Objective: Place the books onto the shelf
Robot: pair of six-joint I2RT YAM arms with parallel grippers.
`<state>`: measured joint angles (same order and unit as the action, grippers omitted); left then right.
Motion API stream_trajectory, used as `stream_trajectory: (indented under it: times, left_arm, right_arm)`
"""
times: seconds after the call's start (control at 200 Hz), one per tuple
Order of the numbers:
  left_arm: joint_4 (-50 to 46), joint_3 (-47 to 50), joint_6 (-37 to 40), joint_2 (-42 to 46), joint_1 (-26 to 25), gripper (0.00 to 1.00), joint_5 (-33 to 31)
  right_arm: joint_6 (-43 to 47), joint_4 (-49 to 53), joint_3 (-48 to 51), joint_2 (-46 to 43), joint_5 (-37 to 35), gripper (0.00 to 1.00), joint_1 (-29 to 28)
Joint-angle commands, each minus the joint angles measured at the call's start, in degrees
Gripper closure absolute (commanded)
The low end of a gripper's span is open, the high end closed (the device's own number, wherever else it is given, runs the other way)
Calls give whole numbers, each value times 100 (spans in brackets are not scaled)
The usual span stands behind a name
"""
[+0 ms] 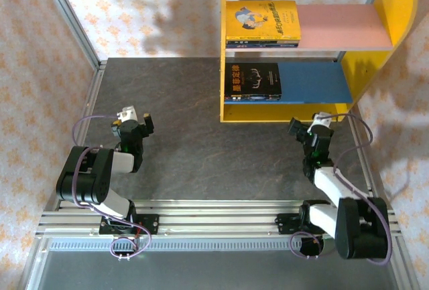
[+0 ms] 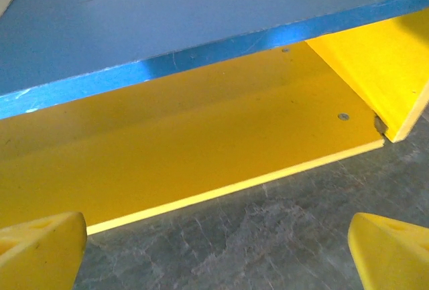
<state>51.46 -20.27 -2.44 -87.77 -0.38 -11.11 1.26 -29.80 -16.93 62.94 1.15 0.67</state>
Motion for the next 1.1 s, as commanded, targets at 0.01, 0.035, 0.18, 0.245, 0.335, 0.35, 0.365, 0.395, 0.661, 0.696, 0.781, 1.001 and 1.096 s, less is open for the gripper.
stream_trajectory:
  times: [0.01, 0.035, 0.18, 0.245, 0.335, 0.35, 0.365, 0.395, 0.661, 0.696, 0.781, 1.001, 1.096]
  left_arm:
    - [213, -47, 129, 5, -41, 1, -101]
    - [215, -47, 129, 5, -41, 1, -99]
    - [215, -47, 129, 5, -37, 1, -97]
    - [215, -47, 129, 5, -41, 1, -98]
    - [210, -51, 129, 5, -46, 1, -100]
    - [214, -49, 129, 5, -42, 1, -101]
    - [215, -47, 129, 5, -41, 1, -94]
    - [215, -47, 129, 5, -41, 1, -101]
    - [213, -47, 129, 5, -45, 1, -86]
    - [215, -47, 130, 5, -41, 1, -95]
    - [215, -49, 129, 5, -43, 1, -93]
    - [215, -47, 129, 5, -39, 1, -90]
    - [215, -47, 129, 5, -41, 1, -97]
  right_arm:
    - [168, -1063, -102, 562, 187, 1, -14]
    - [182, -1109, -154, 748, 269, 1, -6]
    - [213, -1553, -323, 1635, 623, 1, 29]
    - [167, -2129, -217, 2112, 561, 1, 39]
    - [188, -2440, -296, 2526, 760, 1, 57]
    - [242, -2034, -415, 2421, 815, 1, 64]
    - [303, -1639, -540, 2332, 890, 1, 64]
    - [335, -1460, -689, 2392, 978, 1, 62]
    - [248, -1611, -657, 2444, 778, 1, 56]
    - [252, -1513, -677, 2417, 769, 1, 56]
    - [252, -1541, -673, 2425, 769, 1, 56]
    - [255, -1551, -666, 2427, 766, 1, 56]
    - [253, -1546, -672, 2431, 767, 1, 56]
